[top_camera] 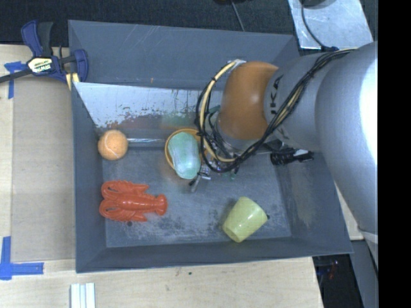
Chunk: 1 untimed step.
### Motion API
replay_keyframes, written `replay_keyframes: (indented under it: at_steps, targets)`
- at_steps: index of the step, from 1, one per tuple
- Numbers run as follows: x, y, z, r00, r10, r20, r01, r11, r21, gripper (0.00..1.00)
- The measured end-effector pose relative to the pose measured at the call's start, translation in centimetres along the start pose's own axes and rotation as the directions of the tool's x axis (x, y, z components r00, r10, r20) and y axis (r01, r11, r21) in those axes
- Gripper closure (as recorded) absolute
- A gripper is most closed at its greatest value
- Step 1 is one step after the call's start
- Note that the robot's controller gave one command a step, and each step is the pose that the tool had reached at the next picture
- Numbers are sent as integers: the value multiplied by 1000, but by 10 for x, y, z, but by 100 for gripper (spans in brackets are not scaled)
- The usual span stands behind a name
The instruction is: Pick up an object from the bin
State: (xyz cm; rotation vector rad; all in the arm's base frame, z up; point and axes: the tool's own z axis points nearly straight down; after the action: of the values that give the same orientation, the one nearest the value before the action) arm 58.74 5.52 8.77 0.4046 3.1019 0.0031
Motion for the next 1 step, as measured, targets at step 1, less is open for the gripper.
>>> replay_keyframes:
  at_steps: [1]
  targets:
    - [65, -58, 11, 835, -551, -1, 551, 835, 0, 100]
